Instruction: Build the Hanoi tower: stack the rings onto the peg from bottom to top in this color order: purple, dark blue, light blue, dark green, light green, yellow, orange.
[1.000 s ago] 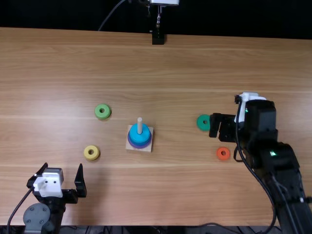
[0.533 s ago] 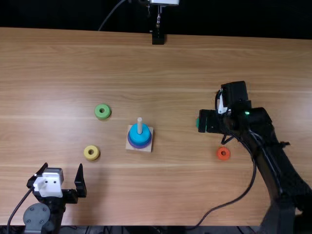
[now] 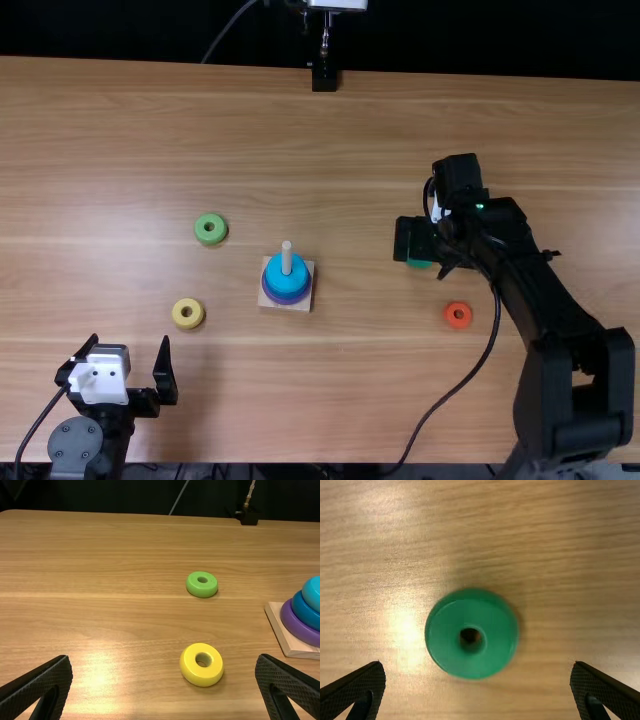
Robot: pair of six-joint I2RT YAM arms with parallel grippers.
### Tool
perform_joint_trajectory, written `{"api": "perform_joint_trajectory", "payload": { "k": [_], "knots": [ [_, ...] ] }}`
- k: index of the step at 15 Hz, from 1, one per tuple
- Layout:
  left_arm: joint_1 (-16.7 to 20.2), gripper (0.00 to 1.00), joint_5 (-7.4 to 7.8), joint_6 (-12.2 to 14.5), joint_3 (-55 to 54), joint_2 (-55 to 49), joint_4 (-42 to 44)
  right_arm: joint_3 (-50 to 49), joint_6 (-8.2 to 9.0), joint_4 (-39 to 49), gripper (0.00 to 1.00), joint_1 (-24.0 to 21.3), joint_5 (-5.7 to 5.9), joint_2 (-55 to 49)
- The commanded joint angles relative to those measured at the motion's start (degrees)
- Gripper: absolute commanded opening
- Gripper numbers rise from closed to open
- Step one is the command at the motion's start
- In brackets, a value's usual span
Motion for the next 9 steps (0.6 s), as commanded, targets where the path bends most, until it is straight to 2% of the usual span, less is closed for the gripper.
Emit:
{"api": "perform_joint_trajectory", "payload": {
  "k": [1, 9],
  "knots": [
    [-0.20, 1.00, -0.02, 0.72, -6.07, -0.99, -4.69, 2.26, 0.70, 0.04, 1.00, 1.16, 0.69, 1.35],
    [-0.20, 1.00, 0.09, 0.72, -6.07, -0.99, -4.69, 3.75, 0.70, 0.14, 1.00, 1.95, 0.80, 6.80]
  ]
}}
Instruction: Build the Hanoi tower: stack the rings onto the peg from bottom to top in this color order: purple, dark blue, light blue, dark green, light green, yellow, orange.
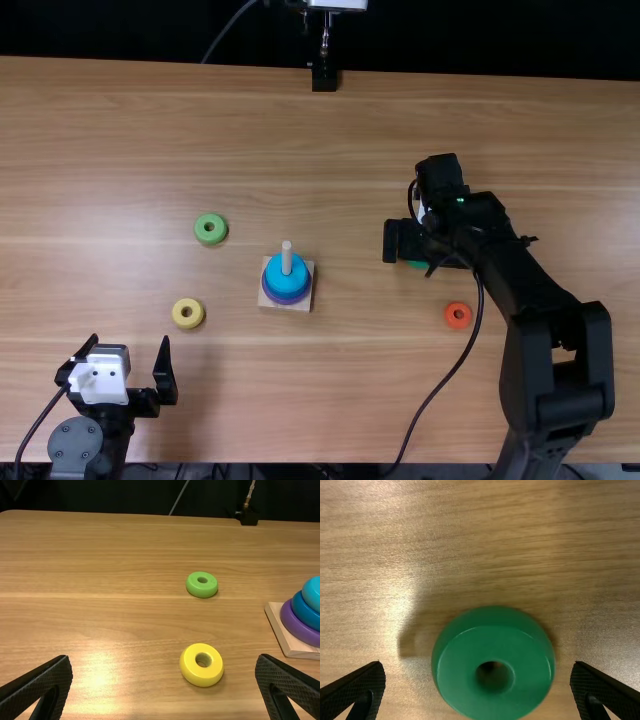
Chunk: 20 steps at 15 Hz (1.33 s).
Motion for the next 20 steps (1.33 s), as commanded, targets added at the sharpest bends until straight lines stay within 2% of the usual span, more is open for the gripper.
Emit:
{"api": "perform_joint_trajectory", "payload": {
  "k": [1, 2, 6, 9, 12, 15, 20],
  "knots": [
    [-0.20, 1.00, 0.09, 0.72, -6.04, -0.93, -4.74, 1.83, 0.53, -0.03, 1.00, 1.39, 0.80, 1.29],
    [-0.29, 1.00, -0.02, 0.72, -6.04, -0.93, -4.74, 2.09, 0.53, -0.03, 1.00, 1.91, 1.11, 1.38],
    [-0.20, 1.00, -0.02, 0.72, -6.04, -0.93, -4.74, 2.18, 0.53, -0.03, 1.00, 2.00, 3.96, 2.43],
    [-0.20, 1.00, -0.02, 0.72, -6.04, -0.93, -4.74, 2.18, 0.42, -0.03, 0.55, 2.00, 6.07, 2.43],
    [-0.20, 1.00, 0.09, 0.72, -6.04, -0.93, -4.74, 2.01, 0.32, -0.03, 0.19, 2.00, 8.18, 2.34],
    [-0.20, 1.00, 0.09, 0.72, -6.04, -0.93, -4.74, 2.01, 0.32, -0.03, 0.00, 2.27, 8.29, 2.08],
    [-0.20, 1.00, -0.02, 0.61, -6.04, -0.93, -4.74, 6.49, 0.53, -1.09, 0.00, 5.96, 8.18, 0.94]
  ]
}}
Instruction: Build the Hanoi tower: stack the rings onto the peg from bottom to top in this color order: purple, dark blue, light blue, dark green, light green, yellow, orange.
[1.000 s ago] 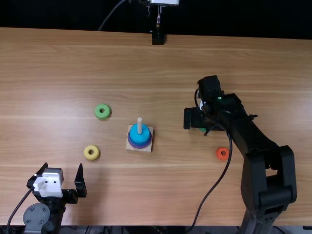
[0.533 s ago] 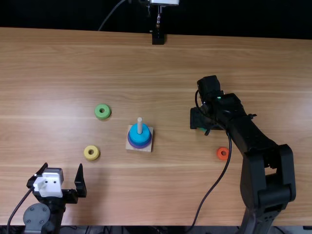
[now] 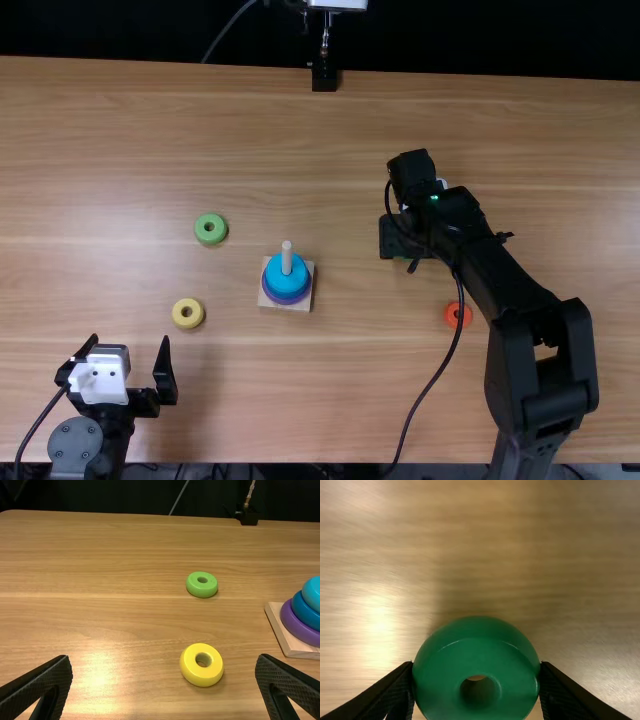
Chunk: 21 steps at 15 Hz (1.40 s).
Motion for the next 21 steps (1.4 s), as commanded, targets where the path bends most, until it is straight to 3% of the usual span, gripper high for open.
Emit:
{"api": "perform_joint_trajectory", "payload": {
  "k": [1, 3, 9, 17, 21],
  "knots": [
    [-0.20, 1.00, -0.02, 0.69, -6.04, -0.95, -4.69, 2.47, 0.47, -0.23, 0.00, 1.33, 0.92, -2.02],
    [-0.20, 1.00, 0.09, 0.69, -6.04, -0.95, -4.69, 2.91, 0.26, -2.23, 0.00, 3.17, 1.13, -5.45],
    [-0.20, 1.00, -0.02, 0.69, -6.04, -0.95, -4.69, 15.21, 0.05, -21.53, 0.00, 9.33, 0.71, -7.56],
    [-0.20, 1.00, -0.02, 0.69, -6.04, -0.95, -4.69, 32.44, 0.05, -31.45, 0.00, 19.26, 1.13, -8.26],
    [-0.29, 1.00, -0.02, 0.69, -6.04, -0.95, -4.69, 36.04, 0.15, -32.61, 0.00, 21.54, 1.03, -7.82]
  ]
}}
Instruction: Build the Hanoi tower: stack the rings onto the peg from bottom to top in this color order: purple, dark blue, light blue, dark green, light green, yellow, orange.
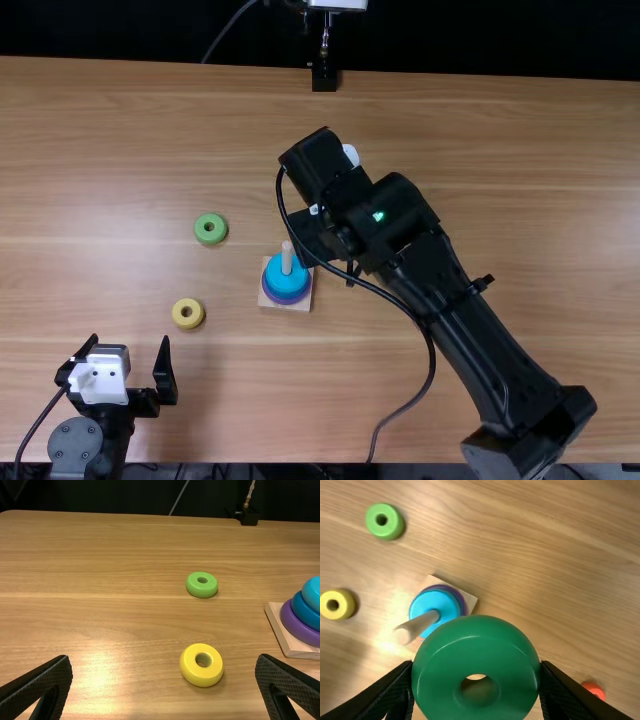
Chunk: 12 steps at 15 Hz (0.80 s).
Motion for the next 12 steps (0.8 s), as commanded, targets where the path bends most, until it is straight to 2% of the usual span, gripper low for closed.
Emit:
{"api": "perform_joint_trajectory", "payload": {
  "k": [1, 12],
  "knots": [
    [-0.31, 1.00, 0.07, 0.72, -6.04, -0.89, -4.69, 1.75, 0.17, -0.15, 0.00, 0.91, 0.83, -1.40],
    [-0.22, 1.00, -0.04, 0.61, -6.04, -0.89, -4.69, 6.94, 0.28, 0.06, 0.00, 4.08, 0.52, 5.90]
  ]
}}
